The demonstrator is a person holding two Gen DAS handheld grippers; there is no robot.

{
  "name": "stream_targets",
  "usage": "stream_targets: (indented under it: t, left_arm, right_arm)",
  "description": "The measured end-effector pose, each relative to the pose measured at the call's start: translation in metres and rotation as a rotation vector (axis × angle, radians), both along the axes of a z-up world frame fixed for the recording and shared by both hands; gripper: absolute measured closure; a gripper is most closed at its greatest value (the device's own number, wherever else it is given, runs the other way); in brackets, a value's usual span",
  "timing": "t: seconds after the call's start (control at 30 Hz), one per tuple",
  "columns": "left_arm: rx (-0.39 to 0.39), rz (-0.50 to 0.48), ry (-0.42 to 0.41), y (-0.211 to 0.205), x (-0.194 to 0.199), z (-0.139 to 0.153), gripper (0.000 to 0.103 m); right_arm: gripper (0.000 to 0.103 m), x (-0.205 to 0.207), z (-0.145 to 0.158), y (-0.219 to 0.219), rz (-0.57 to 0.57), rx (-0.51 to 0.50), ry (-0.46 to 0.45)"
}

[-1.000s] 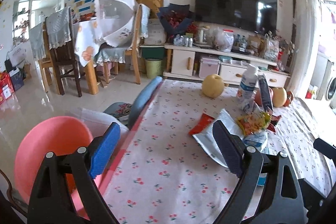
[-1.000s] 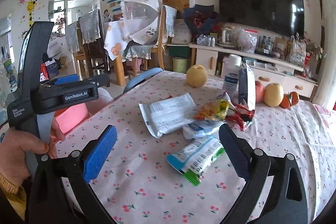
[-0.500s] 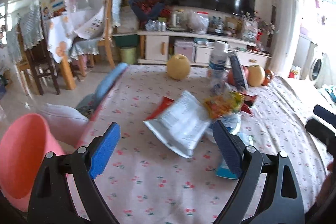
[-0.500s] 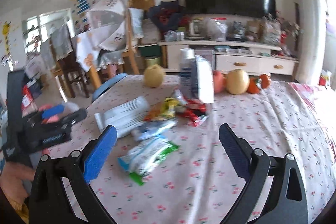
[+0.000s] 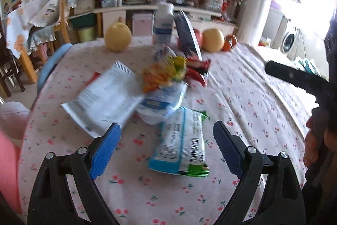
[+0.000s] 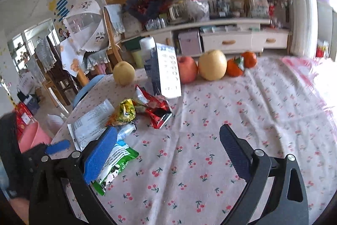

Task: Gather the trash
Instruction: 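Move both tools back toward the table and remaining wrappers, then grasp the blue-green snack bag with the left gripper while the right gripper grasps the yellow-green wrapper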

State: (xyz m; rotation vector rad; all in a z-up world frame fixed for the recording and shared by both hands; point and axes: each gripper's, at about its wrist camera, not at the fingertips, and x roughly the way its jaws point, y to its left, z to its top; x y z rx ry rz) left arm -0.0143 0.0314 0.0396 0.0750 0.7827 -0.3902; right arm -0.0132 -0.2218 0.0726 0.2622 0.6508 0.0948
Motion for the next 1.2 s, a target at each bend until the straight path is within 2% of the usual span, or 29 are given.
stream_targets:
  t: [0.23, 0.43, 0.57, 0.63, 0.67, 0.7, 0.83, 0.9, 1.0, 1.2]
  left_arm:
    - [0.059, -0.001, 0.073, -0.015, 0.013, -0.019, 0.013]
    - [0.079, 0.012, 0.113, -0.018, 0.022, -0.027, 0.013]
    - [0.074, 0.005, 0.144, -0.021, 0.026, -0.031, 0.02]
    - [0.072, 0.009, 0.152, -0.022, 0.027, -0.032, 0.021]
    - [0.077, 0.01, 0.154, -0.022, 0.028, -0.032, 0.021]
    - [0.079, 0.009, 0.156, -0.023, 0.029, -0.034, 0.021]
    - [0.088, 0.009, 0.164, -0.024, 0.031, -0.036, 0.025]
    - [0.094, 0.008, 0.166, -0.025, 0.032, -0.037, 0.026]
    - [0.101, 0.008, 0.163, -0.027, 0.033, -0.037, 0.027]
    - [0.093, 0.0, 0.161, -0.025, 0.032, -0.036, 0.031]
  right_arm:
    - [0.006, 0.033, -0.018, -0.013, 0.004, 0.152, 0.055]
    - [0.006, 0.052, -0.021, -0.004, 0.046, 0.172, 0.055]
    - [0.007, 0.067, -0.023, 0.016, 0.121, 0.173, 0.065]
    - [0.011, 0.074, -0.024, 0.027, 0.166, 0.167, 0.066]
    - [0.022, 0.077, -0.025, 0.032, 0.185, 0.166, 0.069]
    - [0.028, 0.081, -0.026, 0.036, 0.202, 0.165, 0.078]
    - [0.034, 0.096, -0.036, 0.05, 0.248, 0.15, 0.111]
    - [0.046, 0.105, -0.043, 0.056, 0.275, 0.153, 0.136]
    - [0.051, 0.116, -0.052, 0.061, 0.294, 0.164, 0.17]
    - [0.051, 0.13, -0.053, 0.07, 0.343, 0.215, 0.182]
